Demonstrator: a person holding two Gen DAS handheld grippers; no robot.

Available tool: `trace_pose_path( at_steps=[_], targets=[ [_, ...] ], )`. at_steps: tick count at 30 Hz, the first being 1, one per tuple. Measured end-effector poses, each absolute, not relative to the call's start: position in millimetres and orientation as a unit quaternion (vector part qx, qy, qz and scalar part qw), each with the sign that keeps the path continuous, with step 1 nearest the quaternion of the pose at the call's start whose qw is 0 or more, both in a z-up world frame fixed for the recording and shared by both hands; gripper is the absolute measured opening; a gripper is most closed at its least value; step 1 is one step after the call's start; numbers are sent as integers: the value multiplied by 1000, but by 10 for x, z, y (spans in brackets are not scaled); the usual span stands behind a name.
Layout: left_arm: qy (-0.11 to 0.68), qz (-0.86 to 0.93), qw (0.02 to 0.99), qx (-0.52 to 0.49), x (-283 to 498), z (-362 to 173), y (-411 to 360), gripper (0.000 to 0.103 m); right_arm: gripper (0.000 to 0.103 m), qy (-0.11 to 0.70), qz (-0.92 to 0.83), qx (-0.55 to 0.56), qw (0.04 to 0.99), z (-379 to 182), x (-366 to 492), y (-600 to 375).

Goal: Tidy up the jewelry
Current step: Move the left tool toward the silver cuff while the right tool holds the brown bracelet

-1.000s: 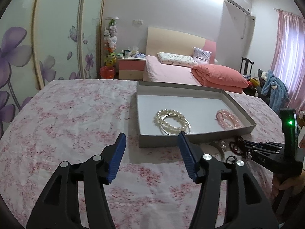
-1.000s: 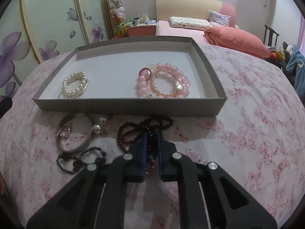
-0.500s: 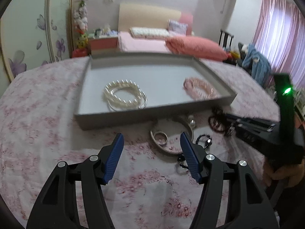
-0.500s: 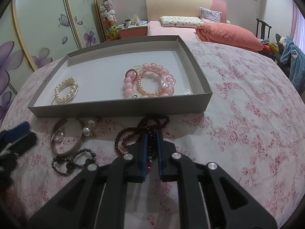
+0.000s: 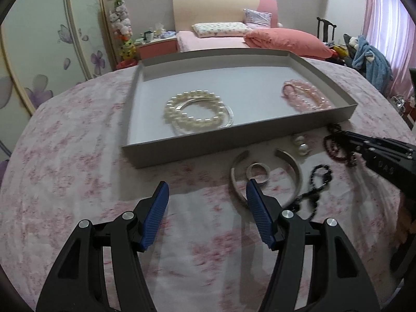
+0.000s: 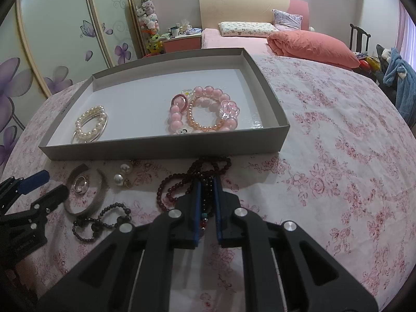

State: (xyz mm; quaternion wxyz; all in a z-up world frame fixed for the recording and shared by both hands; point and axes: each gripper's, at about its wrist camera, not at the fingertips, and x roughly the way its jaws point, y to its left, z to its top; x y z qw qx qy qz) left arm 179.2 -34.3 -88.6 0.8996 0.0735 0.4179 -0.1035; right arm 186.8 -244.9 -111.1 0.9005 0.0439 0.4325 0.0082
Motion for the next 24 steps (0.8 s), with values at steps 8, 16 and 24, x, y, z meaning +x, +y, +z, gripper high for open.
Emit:
trace_pose_path(
  at_steps=[8, 16, 24],
  targets=[
    [415, -80, 904, 66, 1718, -842, -3, 63, 11, 433, 9, 45, 900, -1099, 1869, -2432],
    [386, -163, 907, 36, 1619, -720, -136, 83, 11, 433, 10, 47, 900, -1102, 1877, -2417],
    [430, -171, 883, 82, 1723, -925, -399, 85, 11, 433, 11, 49, 900, -1102, 1877, -2403]
  ],
)
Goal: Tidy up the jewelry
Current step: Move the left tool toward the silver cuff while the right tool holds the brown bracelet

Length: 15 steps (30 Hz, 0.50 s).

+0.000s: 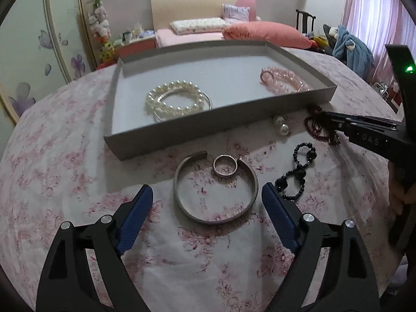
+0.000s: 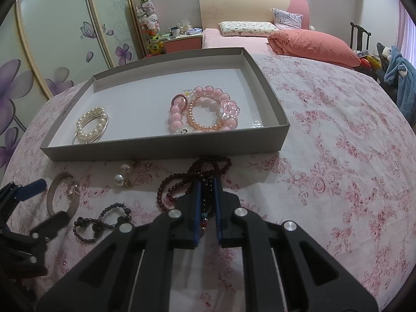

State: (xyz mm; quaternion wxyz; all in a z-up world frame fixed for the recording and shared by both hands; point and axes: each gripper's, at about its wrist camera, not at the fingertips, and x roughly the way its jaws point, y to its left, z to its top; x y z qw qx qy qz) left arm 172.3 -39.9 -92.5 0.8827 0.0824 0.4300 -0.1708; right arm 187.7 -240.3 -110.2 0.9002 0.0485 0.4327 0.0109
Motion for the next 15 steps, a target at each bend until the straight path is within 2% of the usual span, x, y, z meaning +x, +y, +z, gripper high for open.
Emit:
trace_pose_path(
  at_steps=[4, 7, 15],
  targets=[
    [436, -158, 881, 89, 1765, -948, -413, 85, 11, 433, 12, 50, 900, -1103, 1868, -2383],
    [435, -143, 885, 87, 1779, -947, -361, 80, 11, 433, 12, 51, 900, -1103, 1869, -2406],
    [439, -105, 890, 64, 1832, -941, -157, 80, 11, 433, 14, 54, 900, -1100, 1874, -2378]
  ],
)
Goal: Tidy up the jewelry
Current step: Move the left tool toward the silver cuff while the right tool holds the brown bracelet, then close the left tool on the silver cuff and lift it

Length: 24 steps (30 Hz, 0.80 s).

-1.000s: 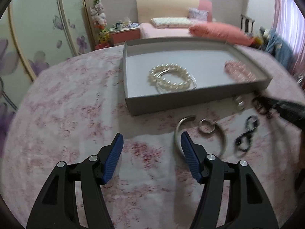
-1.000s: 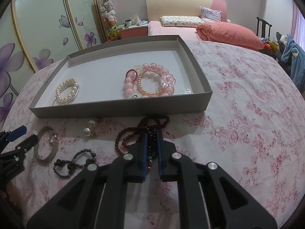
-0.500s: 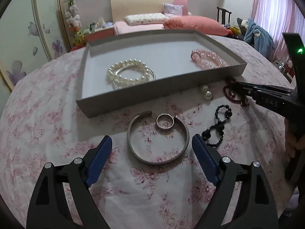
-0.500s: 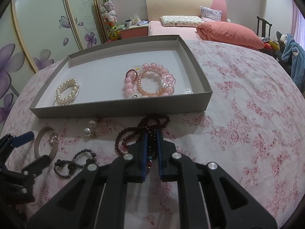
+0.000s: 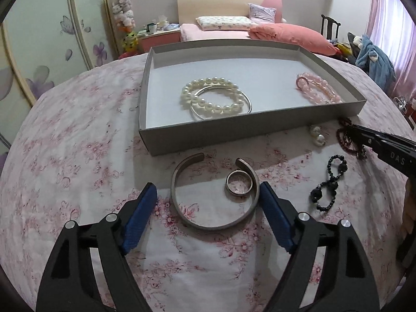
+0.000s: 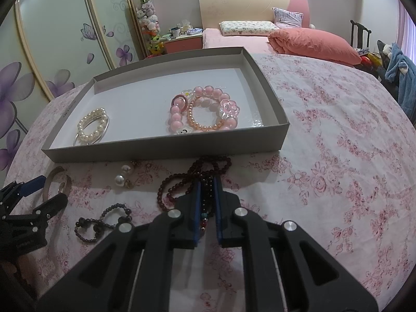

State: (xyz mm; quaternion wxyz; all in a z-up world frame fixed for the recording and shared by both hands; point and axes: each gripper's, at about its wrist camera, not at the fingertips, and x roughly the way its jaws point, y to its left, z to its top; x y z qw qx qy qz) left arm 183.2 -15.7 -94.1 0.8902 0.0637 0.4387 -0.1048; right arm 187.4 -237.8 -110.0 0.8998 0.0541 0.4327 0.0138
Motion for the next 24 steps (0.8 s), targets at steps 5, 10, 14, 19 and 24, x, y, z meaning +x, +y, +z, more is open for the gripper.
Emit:
trace_pose_path(
  at_steps=[5, 10, 14, 19, 24],
  targets=[
    [439, -105, 890, 65, 1826, -936, -146, 80, 11, 433, 14, 55, 900, -1096, 1867, -2371],
    [439, -105, 890, 65, 1829, -934, -146, 80, 11, 433, 14, 56, 900, -1096, 1869, -2380],
    [438, -106, 890, 65, 1828, -931, -147, 78, 11, 433, 14, 55, 900, -1099, 1872, -2401],
    [433, -106, 893, 66, 1832, -922, -178, 67, 11, 431, 17, 63, 900, -1094, 1856, -2418],
    [432, -104, 894, 58, 1837, -912, -164, 67, 10, 419, 26, 72, 905, -1041, 1808, -2385]
  ],
)
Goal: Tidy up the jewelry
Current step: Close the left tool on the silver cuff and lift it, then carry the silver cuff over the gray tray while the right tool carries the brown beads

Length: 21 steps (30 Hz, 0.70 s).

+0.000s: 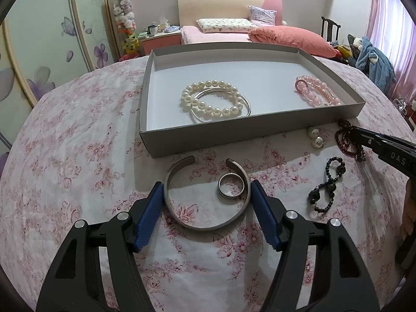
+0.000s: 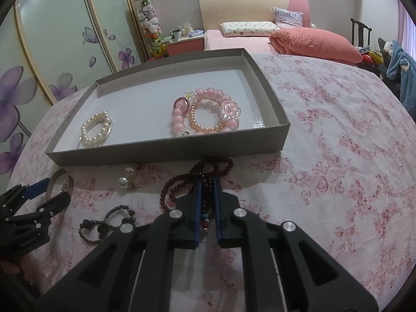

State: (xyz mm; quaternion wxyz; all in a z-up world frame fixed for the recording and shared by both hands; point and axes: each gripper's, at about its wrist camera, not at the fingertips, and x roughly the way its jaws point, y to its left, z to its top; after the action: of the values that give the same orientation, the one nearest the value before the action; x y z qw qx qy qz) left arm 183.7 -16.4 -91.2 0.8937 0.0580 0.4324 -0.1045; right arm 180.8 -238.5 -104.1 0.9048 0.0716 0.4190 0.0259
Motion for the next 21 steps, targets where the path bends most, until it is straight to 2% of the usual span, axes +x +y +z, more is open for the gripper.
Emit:
trace_pose_path(
  at_steps=[10, 21],
  targets=[
    [386, -112, 915, 27, 1702, -744, -93, 67, 9, 359, 49, 89, 928, -687, 1640, -2391],
    [282, -97, 954, 11, 1399, -297, -43, 67, 9, 293, 64, 94, 949, -297, 1387, -2382]
  ],
)
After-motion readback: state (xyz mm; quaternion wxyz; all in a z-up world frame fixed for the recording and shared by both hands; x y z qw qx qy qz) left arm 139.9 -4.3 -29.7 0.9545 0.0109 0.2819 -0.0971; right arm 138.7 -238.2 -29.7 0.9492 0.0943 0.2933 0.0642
